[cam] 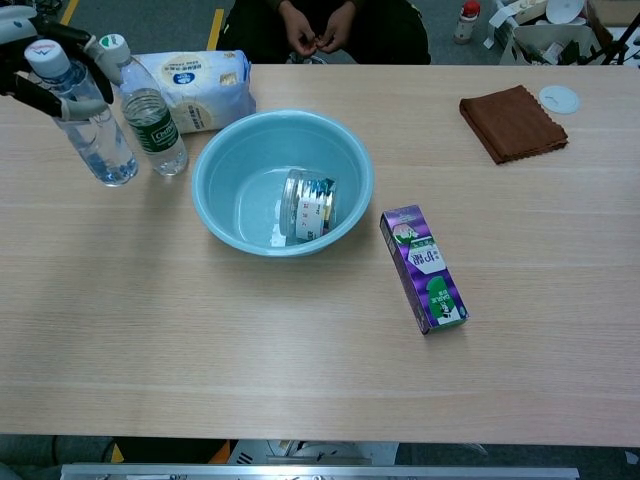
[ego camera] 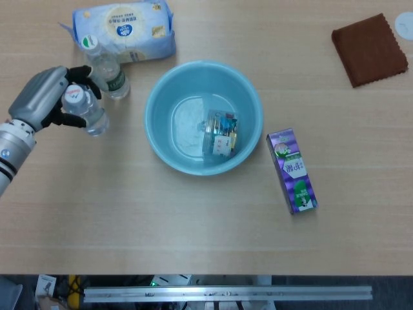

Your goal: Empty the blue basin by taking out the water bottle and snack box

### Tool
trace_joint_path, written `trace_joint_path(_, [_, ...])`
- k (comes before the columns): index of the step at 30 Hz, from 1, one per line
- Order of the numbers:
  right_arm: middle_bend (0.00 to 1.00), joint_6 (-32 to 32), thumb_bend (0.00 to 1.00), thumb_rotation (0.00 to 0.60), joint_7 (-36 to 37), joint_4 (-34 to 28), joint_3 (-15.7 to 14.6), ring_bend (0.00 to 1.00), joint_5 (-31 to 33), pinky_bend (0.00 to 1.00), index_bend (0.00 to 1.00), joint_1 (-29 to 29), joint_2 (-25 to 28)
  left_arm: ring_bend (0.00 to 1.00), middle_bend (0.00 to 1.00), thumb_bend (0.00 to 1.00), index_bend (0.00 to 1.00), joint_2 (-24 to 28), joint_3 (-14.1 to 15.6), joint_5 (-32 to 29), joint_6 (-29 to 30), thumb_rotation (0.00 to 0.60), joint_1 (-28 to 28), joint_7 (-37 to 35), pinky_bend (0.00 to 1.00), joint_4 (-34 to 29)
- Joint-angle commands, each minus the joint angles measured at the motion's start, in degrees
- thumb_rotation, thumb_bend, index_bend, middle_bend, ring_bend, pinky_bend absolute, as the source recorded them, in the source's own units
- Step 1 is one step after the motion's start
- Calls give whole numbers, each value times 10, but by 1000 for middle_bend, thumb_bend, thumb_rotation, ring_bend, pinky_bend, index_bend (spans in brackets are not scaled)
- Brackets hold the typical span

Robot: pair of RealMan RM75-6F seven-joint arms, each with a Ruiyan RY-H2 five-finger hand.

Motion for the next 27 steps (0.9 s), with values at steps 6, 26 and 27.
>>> trace_joint_path(6, [335, 1, 35, 600, -3, -4, -1, 317, -2, 396, 344, -1, 4, 505, 563, 314, 406, -61, 37, 8, 6, 600, 20, 0, 649, 57])
trace_joint_path(26, [335, 4, 36, 600, -9, -12, -2, 317, -4, 395, 344, -1, 12, 421, 473, 314, 308, -138, 51, 16, 37, 600, 39, 6, 592, 116])
trace_joint_path(27, [335, 5, 36, 600, -8, -12, -2, 317, -3, 396, 344, -2, 12, 397, 450, 314, 296, -137, 50, 16, 37, 600, 39, 6, 581, 116])
